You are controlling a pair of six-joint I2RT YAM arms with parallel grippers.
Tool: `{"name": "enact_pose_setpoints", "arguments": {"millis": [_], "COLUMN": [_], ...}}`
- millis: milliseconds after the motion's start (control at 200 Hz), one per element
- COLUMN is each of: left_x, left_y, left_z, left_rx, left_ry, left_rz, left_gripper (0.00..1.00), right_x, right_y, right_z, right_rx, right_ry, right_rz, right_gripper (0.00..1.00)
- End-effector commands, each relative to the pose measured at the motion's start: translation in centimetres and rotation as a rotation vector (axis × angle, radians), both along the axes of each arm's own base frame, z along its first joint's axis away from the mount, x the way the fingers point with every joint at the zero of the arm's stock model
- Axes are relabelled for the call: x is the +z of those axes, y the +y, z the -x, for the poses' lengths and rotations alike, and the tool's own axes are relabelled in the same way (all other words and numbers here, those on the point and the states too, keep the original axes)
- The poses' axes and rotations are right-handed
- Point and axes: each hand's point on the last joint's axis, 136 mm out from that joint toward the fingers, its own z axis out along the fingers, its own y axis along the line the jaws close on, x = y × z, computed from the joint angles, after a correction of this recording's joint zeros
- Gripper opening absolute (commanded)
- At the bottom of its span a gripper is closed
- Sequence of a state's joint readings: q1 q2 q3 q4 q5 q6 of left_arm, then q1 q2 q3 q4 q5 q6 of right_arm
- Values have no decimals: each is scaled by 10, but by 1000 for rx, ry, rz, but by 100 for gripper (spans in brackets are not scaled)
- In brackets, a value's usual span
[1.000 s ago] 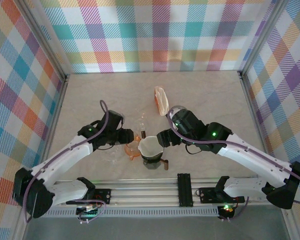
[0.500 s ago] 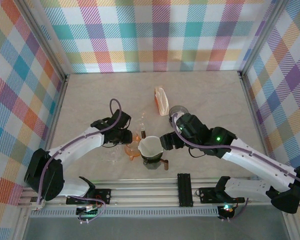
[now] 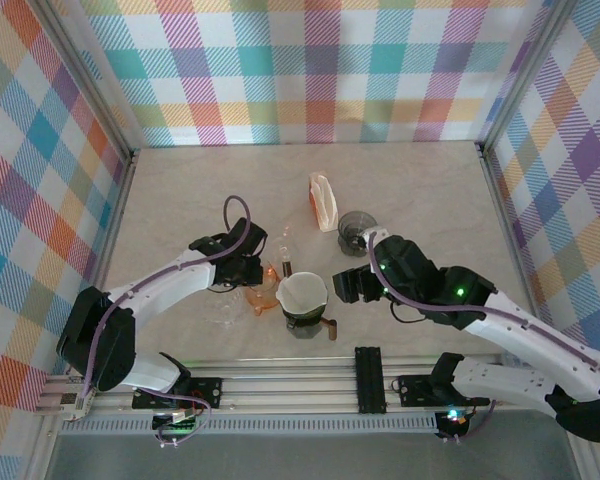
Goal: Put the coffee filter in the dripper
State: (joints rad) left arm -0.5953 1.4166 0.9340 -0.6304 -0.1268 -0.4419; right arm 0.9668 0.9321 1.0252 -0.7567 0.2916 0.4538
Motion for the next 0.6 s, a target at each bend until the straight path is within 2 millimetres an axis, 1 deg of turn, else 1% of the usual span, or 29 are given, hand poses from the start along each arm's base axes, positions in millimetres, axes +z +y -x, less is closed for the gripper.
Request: {"name": "enact_pose_setpoints", "arguments": {"millis": [0, 180, 235, 280, 320, 425, 490, 595], "left_x": [6, 10, 11, 10, 10, 9, 9, 14], "left_y": [2, 1, 1, 1, 1, 0, 1, 0], "left_z": [-3, -5, -5, -4, -5, -4, -3, -4], "left_rx": [12, 15, 16, 16, 16, 17, 20, 23], "left_ry": [-12, -14, -13, -11, -8, 2, 6, 3], "left_rz": [-31, -30, -30, -28, -29, -30, -31, -28], "left_gripper": [20, 15, 14, 13, 12, 8, 5, 0], "right_x": [-3, -7, -12, -16, -21, -36, -50, -68], "right_y": [-13, -33, -38, -42, -46, -45, -43, -38], "right_z": [-2, -3, -3, -2, -1, 4, 5, 8], "right_rx": [-58, -133, -149, -155, -170, -151, -134, -104], "right_ry": [-16, -60, -68, -69, -53, 2, 35, 83], "right_rz": [0, -5, -3, 2, 6, 23, 39, 49], "right_gripper": [88, 95, 95, 100, 99, 99, 99, 99]}}
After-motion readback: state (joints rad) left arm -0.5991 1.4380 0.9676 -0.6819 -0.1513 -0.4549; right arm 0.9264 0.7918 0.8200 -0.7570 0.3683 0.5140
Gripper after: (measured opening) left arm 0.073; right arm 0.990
